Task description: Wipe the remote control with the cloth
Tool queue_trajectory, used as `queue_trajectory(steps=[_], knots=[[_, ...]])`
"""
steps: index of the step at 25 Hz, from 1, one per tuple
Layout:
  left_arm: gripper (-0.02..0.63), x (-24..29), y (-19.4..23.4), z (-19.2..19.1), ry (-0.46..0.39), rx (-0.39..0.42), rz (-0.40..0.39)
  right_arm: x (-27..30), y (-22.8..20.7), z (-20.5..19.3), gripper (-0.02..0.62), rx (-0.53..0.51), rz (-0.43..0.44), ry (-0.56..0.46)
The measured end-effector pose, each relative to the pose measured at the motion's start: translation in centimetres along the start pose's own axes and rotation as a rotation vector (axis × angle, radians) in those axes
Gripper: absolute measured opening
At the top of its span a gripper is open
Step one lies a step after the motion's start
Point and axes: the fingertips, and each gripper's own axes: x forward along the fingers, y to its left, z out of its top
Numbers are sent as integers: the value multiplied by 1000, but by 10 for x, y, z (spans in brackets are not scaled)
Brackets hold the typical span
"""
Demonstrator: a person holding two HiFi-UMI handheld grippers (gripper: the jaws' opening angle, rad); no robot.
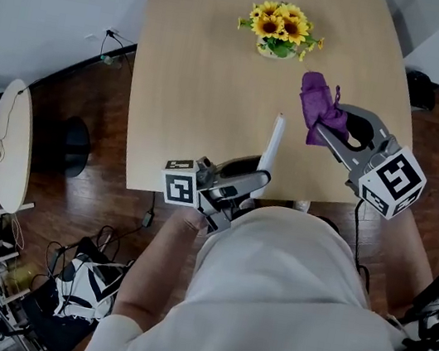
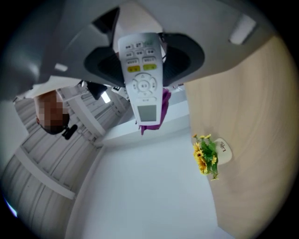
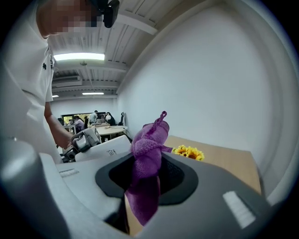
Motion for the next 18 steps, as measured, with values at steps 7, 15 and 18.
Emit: queue_trajectory(steps=[7, 15, 18], knots=[[278, -18, 84, 0, 5, 111, 315, -22, -14, -56, 124, 87, -69, 80], [278, -41, 174, -1, 112, 289, 775, -52, -12, -104, 124, 159, -115, 176], [278, -37, 196, -9, 230, 380, 903, -60, -13, -114, 124, 161, -124, 198]])
